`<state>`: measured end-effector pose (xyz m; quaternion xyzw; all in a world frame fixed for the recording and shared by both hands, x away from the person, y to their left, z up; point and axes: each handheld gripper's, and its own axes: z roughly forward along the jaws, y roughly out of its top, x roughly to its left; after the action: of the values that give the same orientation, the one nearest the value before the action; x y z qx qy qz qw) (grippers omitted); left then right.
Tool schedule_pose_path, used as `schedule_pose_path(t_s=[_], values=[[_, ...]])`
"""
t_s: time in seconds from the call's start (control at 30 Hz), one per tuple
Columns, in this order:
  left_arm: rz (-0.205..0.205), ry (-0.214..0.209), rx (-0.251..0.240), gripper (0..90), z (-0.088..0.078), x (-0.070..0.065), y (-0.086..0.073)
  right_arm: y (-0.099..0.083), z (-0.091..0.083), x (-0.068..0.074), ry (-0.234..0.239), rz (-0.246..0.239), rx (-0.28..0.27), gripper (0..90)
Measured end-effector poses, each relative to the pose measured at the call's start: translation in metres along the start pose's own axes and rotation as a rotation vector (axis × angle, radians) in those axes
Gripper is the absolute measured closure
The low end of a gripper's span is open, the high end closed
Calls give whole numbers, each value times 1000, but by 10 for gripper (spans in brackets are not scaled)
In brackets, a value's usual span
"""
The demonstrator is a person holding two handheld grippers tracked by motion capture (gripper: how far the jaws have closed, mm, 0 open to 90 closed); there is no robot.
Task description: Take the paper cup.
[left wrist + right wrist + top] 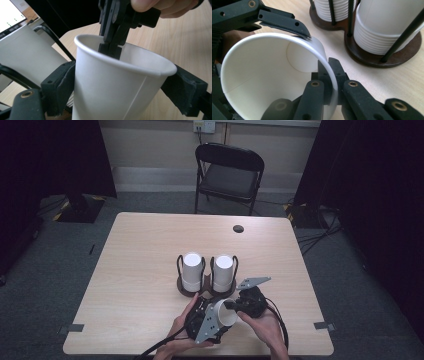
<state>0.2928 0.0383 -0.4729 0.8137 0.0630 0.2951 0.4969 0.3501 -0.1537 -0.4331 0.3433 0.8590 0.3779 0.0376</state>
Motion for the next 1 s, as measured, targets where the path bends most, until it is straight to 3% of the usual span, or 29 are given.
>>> schedule_pose_path(t_s=[0.2, 0.43, 0.53, 0.67, 0.83, 1.0], values=[[25, 13, 8, 174, 3, -2, 3, 3, 2, 4, 16, -1, 24, 895], [-1, 26, -5, 195, 4, -1, 4, 3, 7, 5, 18, 14, 44, 883], [8, 24, 6, 204, 4, -1, 4, 3, 7, 5, 9, 19, 50, 882], [-20, 20, 23, 215, 5, 0, 3, 3, 7, 5, -4, 24, 49, 884], [-58, 16, 1, 221, 5, 1, 2, 3, 7, 4, -9, 32, 42, 885], [-39, 33, -7, 216, -1, 1, 5, 5, 2, 10, -9, 34, 14, 887]])
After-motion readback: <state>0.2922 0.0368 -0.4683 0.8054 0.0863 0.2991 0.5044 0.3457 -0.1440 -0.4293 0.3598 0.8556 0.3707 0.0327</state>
